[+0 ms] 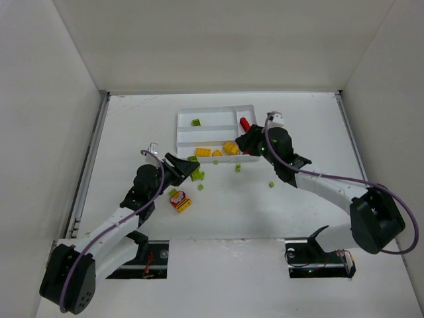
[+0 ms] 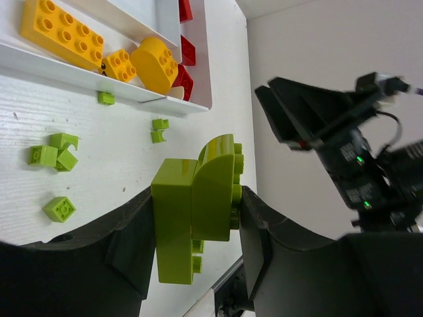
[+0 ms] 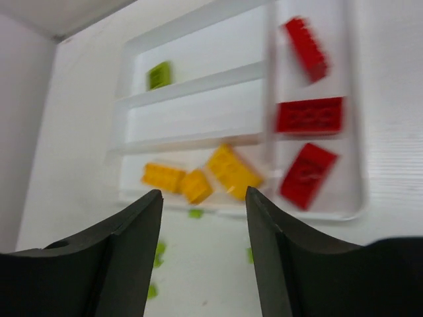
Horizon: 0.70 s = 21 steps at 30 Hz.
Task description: Sort the legos into containers by color
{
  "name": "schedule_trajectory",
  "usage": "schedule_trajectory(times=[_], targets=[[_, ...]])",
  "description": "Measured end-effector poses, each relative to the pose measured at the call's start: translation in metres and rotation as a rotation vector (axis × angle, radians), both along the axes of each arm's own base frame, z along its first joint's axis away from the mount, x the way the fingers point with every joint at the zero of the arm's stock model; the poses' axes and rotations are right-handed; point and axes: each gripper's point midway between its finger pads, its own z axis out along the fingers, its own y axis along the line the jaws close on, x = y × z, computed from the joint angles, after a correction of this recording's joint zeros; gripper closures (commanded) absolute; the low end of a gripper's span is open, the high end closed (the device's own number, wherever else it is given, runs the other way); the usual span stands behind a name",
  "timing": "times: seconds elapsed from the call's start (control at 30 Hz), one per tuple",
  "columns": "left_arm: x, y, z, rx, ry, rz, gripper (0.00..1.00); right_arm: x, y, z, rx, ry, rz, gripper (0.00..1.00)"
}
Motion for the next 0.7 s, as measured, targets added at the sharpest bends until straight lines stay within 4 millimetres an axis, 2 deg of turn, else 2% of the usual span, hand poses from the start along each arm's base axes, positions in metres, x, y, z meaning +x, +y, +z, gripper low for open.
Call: schedule_trajectory(times=[0.13, 0.2, 0.27, 0.3, 0.37, 0.43, 0.53, 0.7], targets=[[0.001, -0.004, 0.002, 0.008, -0.004, -0.013, 0.76, -0.054, 0.062, 0.030, -0.007, -0.091, 0.236, 0.57], [0.000, -0.008, 0.003, 0.027, -0.018, -0.034, 0.76, -0.077, 0.084, 0.038, -0.001, -0.109, 0.330, 0.58], [-0.001, -0.012, 0.002, 0.053, -0.029, -0.060, 0.76, -0.088, 0.091, 0.041, 0.008, -0.110, 0.375, 0.54], [-0.003, -0.013, 0.000, 0.072, -0.034, -0.072, 0.76, -0.091, 0.092, 0.042, 0.012, -0.105, 0.388, 0.49], [-0.007, -0.015, -0.007, 0.118, -0.039, -0.097, 0.76, -0.098, 0.095, 0.041, 0.020, -0.090, 0.412, 0.30], [-0.013, -0.017, -0.017, 0.175, -0.040, -0.128, 0.77, -0.104, 0.098, 0.042, 0.030, -0.082, 0.433, 0.23], [-0.025, -0.020, -0.028, 0.263, -0.053, -0.162, 0.77, -0.115, 0.105, 0.043, 0.051, -0.058, 0.468, 0.19], [-0.039, -0.024, -0.029, 0.384, -0.140, -0.189, 0.76, -0.127, 0.124, 0.039, 0.066, -0.001, 0.511, 0.21]])
